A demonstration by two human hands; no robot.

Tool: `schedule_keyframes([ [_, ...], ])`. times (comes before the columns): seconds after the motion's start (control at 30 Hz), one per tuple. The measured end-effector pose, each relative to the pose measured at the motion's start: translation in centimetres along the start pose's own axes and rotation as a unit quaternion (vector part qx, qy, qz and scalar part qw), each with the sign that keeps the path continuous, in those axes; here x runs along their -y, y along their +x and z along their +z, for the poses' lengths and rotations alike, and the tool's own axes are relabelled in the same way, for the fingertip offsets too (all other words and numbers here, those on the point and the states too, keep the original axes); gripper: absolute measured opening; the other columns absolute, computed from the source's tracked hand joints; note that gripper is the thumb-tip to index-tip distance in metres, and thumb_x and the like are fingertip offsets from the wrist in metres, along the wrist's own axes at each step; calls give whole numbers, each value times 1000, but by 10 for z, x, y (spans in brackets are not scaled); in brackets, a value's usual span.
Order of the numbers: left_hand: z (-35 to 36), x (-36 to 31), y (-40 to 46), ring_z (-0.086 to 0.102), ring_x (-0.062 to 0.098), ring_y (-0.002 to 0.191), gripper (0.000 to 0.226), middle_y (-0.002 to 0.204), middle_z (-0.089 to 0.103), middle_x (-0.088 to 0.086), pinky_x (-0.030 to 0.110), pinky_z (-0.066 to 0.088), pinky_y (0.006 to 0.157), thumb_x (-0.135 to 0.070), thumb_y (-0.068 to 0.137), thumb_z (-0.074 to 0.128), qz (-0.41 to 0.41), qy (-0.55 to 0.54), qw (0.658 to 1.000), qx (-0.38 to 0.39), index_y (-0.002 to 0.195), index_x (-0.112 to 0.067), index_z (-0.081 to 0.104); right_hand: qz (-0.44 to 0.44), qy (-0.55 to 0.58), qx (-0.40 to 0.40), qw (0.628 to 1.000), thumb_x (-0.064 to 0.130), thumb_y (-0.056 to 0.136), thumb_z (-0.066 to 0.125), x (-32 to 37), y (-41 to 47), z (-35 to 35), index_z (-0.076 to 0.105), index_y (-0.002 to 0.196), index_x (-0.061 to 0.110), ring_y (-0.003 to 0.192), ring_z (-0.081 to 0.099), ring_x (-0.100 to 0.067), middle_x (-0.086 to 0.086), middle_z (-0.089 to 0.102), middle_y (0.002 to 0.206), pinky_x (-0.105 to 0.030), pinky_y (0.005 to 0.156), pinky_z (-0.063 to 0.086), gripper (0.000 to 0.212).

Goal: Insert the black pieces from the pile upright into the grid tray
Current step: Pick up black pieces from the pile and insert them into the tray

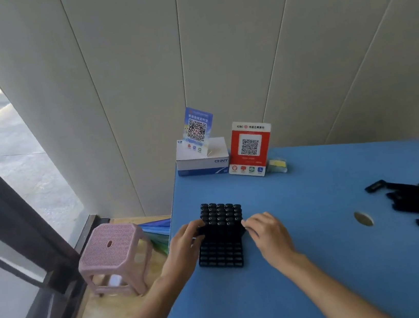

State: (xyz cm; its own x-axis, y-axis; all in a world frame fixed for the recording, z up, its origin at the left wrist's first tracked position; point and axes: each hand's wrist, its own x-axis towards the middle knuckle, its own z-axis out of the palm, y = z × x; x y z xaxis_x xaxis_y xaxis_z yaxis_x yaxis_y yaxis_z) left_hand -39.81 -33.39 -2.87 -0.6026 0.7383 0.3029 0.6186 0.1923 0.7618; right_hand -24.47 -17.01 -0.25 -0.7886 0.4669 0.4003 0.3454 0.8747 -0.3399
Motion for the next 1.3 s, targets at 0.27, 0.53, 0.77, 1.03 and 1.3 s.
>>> schedule_keyframes([
  [0.27,-2,4,3,62,12,84,39,101,59,-1,23,52,78,-3,87,61,25,2,999,22,108,-34,50,8,-41,10,999,-8,58,81,4,-3,-4,66,79,18,58,52,-17,8,63,69,-27,49,46,36],
  [0.53,1,13,5,61,13,85,35,101,59,-1,24,51,78,-5,87,61,39,26,999,26,110,-29,52,2,-45,2,999,0,61,83,11,0,2,69,79,16,61,59,-17,7,67,71,-32,53,52,28],
  [0.77,1,9,1,60,14,85,33,103,58,-1,25,52,75,-8,89,60,34,56,997,31,115,-27,52,0,-42,15,999,4,63,83,15,3,4,69,79,16,61,59,-17,7,66,72,-30,55,51,24],
  [1.03,-8,0,-2,63,24,72,43,99,60,4,31,50,62,-25,70,80,105,249,963,-7,103,-27,53,28,-60,54,996,19,77,74,20,-8,0,66,105,18,76,60,-21,3,65,85,-35,61,54,30],
  [1.3,8,-31,9,56,26,97,44,113,59,4,38,41,84,-38,71,76,156,294,943,-27,109,-24,61,75,-82,43,993,32,83,63,-2,-34,-35,55,125,17,87,59,-24,-1,64,94,-38,69,53,45],
])
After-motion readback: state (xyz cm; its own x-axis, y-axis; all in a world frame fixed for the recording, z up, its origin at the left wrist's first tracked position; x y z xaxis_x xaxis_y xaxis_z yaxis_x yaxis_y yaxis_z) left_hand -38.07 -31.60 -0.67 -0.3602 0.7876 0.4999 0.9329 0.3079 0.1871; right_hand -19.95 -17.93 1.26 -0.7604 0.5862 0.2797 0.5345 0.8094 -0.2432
